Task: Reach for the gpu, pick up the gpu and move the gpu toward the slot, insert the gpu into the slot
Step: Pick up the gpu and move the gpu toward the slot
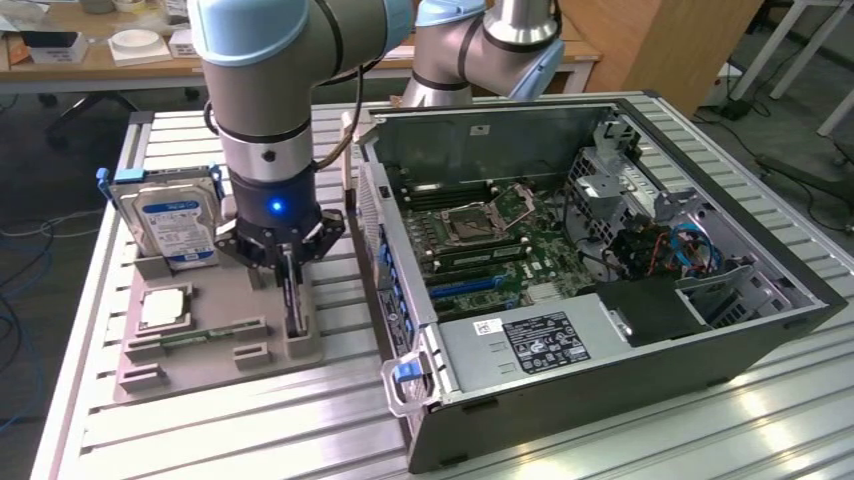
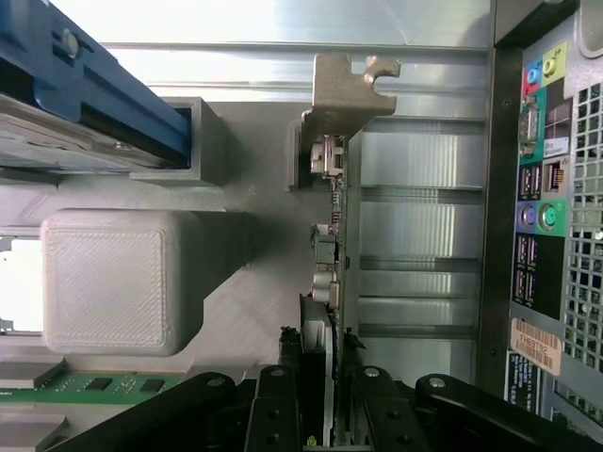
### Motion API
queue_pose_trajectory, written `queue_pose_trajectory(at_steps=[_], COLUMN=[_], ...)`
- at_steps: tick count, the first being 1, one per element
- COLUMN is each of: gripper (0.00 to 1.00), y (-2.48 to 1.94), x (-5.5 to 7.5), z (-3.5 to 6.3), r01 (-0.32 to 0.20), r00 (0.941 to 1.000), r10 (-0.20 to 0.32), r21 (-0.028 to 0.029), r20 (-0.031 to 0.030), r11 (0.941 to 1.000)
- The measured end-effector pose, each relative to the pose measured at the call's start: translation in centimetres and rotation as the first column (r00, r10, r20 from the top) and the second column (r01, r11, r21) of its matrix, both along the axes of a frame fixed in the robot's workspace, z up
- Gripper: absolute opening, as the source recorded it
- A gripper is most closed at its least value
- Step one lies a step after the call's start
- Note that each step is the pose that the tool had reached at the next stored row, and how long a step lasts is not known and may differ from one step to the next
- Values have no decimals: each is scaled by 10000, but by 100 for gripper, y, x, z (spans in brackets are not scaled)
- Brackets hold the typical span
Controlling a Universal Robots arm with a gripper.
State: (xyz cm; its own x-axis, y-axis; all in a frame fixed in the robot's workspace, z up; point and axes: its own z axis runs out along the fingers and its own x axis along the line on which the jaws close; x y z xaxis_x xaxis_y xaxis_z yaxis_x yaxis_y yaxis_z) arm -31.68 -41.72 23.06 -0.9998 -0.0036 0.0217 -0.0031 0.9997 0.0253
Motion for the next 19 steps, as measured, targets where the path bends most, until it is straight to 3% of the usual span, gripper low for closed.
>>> queue_pose_trajectory(at_steps=[8, 19], gripper=[26, 26], y=[0, 0], x=[0, 0], z=[186, 337], r01=[24, 63], r00=[10000, 10000], r10=[-24, -63], r21=[0, 1], r20=[1, 1], r11=[10000, 10000])
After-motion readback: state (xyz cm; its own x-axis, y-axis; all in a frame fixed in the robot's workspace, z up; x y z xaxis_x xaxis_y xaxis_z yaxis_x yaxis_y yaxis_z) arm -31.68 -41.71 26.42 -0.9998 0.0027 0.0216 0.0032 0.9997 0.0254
